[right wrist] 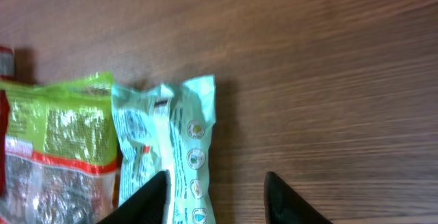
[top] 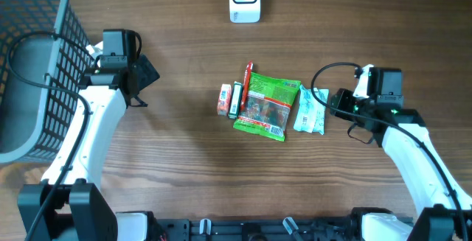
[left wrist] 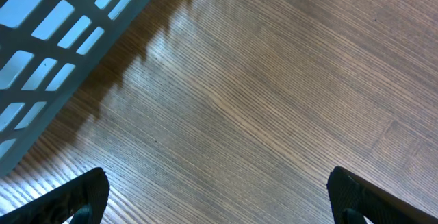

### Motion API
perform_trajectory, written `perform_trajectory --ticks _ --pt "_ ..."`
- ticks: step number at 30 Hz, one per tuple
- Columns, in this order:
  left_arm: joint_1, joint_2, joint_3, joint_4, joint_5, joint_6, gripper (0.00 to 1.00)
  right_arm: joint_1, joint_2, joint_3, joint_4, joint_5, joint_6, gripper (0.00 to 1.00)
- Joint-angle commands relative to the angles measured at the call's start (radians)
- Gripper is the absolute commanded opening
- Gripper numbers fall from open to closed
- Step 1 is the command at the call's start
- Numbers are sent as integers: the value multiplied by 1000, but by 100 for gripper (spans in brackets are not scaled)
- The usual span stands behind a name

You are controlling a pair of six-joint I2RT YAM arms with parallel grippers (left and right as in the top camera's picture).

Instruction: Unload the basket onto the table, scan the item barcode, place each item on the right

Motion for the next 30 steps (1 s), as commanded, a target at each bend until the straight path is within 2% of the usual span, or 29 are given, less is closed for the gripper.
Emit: perform_trajectory --ticks 1,3,5,7,8,9,16,23,30 --pt "4 5 1 2 -16 8 100 -1 3 14 34 -20 -8 64" --pt "4 5 1 2 -16 8 100 2 16 14 85 -104 -98 64" --pt "4 5 1 2 -16 8 100 18 20 14 133 -76 -162 64" --pt "4 5 1 3 -16 8 100 39 27 14 190 -65 -164 61" --pt "4 5 1 2 -16 8 100 54 43 14 236 -82 -161 54" --pt "4 5 1 3 -16 8 100 66 59 14 261 -99 -161 51" --pt "4 5 1 2 -16 8 100 142 256 14 360 -86 -165 52" --pt "4 5 1 3 -16 8 100 142 261 14 309 69 -158 55" --pt "4 5 1 2 -16 8 100 142 143 16 253 151 -160 57"
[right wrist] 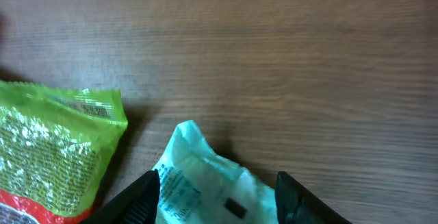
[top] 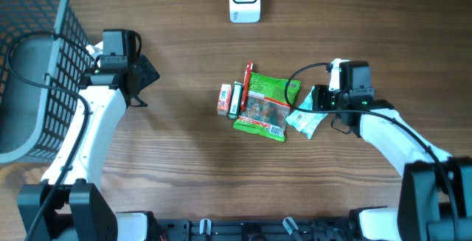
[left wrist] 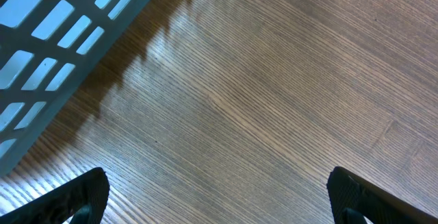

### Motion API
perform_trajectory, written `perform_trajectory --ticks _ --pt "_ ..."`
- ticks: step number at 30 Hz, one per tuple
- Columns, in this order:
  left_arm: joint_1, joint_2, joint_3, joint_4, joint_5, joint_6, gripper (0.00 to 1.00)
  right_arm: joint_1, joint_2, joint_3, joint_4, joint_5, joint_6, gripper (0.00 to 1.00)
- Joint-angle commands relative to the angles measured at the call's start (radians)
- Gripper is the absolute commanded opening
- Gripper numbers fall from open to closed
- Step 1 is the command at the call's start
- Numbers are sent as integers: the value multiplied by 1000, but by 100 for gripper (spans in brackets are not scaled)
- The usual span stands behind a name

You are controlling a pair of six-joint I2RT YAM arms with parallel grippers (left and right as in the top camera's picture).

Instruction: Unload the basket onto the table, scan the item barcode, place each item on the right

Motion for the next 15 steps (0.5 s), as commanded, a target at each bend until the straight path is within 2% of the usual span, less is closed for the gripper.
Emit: perform_trajectory --ticks 1,5,6,7,9,15 --pt "4 5 1 2 -16 8 100 0 -86 23 -16 34 -4 57" --pt "4 5 1 2 -16 8 100 0 -163 76 -178 -43 125 58" --pt "4 5 1 3 -16 8 100 0 -172 77 -227 -44 204 63" --pt "4 5 1 2 -16 8 100 0 -171 77 -282 -52 281 76" --pt "4 5 1 2 -16 8 100 0 -159 74 -330 -99 334 86" --pt "4 5 1 2 -16 8 100 0 -107 19 -288 -119 388 82"
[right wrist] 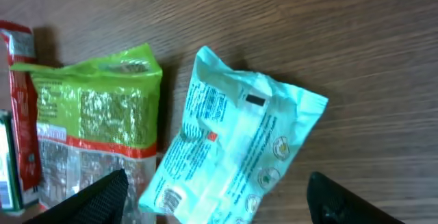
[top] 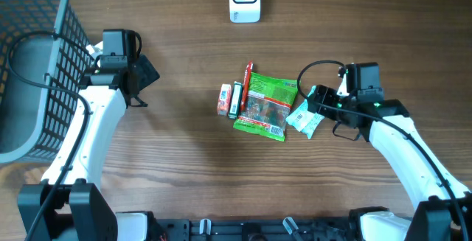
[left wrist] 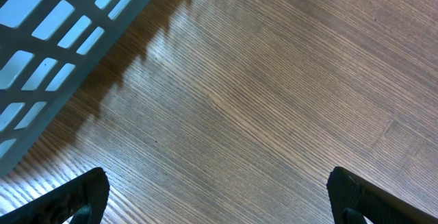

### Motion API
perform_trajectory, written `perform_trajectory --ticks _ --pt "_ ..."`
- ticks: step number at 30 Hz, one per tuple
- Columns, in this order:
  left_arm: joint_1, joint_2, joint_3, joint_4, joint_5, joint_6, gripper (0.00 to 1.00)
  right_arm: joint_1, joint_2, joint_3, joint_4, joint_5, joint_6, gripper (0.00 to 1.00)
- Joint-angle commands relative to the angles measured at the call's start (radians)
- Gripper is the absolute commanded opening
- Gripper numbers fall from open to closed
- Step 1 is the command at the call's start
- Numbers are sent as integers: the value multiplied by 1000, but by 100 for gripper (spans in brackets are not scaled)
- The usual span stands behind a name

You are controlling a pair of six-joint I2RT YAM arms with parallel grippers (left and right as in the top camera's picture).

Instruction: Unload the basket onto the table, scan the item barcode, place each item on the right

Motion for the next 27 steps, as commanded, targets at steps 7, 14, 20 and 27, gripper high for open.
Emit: perform_trajectory --ticks 7,14,20,27 --pt "4 5 1 3 -16 8 100 0 147 -39 54 -32 190 70" --pt "4 5 1 3 -16 8 100 0 260 -39 136 -31 192 48" --pt "4 5 1 3 -16 8 100 -19 225 -38 139 -24 155 54" --pt "4 5 1 2 -16 8 100 -98 163 -36 149 -107 137 61"
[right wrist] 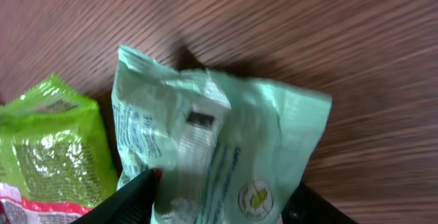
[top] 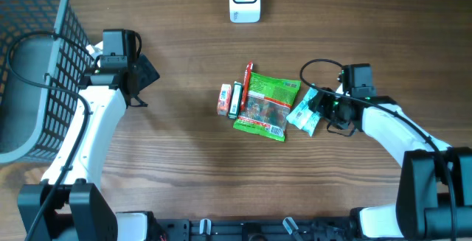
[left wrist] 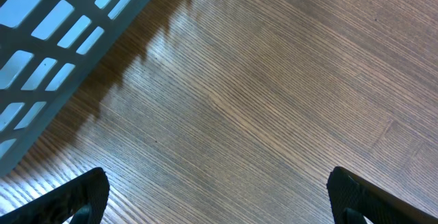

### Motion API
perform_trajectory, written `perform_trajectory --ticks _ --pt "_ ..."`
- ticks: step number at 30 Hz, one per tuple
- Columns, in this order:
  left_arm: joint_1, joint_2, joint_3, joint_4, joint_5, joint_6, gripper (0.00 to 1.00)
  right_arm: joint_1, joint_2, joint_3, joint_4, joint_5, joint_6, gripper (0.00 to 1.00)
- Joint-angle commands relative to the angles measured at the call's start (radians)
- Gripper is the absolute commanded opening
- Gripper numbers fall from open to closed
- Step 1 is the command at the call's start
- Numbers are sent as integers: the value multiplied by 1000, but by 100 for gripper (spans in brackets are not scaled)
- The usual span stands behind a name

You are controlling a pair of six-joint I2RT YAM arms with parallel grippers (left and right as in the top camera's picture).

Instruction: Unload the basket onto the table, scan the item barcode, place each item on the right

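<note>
A mint-green packet [top: 301,116] lies tilted just right of the pile at the table's middle. In the right wrist view that packet [right wrist: 226,142] fills the space between my right gripper's [right wrist: 219,203] spread fingers, one at each of its side edges. From overhead the right gripper [top: 316,110] sits over the packet's right end, open. The white scanner stands at the far edge, well away from it. Far to the left my left gripper [top: 147,75] hangs open over bare wood [left wrist: 219,196].
A green snack bag [top: 264,107] lies beside the packet, with a red stick [top: 248,79] and a small orange box [top: 223,99] on its left. A dark mesh basket [top: 29,64] fills the left edge, close to the left arm.
My right gripper has come lower and closer over the mint packet, and its fingers stand narrower, now at the packet's two side edges. The left arm has not moved.
My right gripper was narrow beside the straight-lying mint packet. Then it was further left over the packet, which lay turned askew. Then it stood higher with fingers wide apart, and now it is low astride the packet. The left arm stayed still.
</note>
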Motion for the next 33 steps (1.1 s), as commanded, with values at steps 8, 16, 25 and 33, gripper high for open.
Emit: perform_trajectory --ticks 8,16,25,33 --pt "4 5 1 3 -16 8 100 -56 -28 -18 31 -127 0 62" --pt "4 5 1 2 -16 8 100 -37 58 -18 44 -92 10 61" --pt "4 5 1 2 -16 8 100 -68 -36 30 -37 -128 -199 4" --pt "4 5 1 2 -16 8 100 -76 -426 40 -121 -356 -563 4"
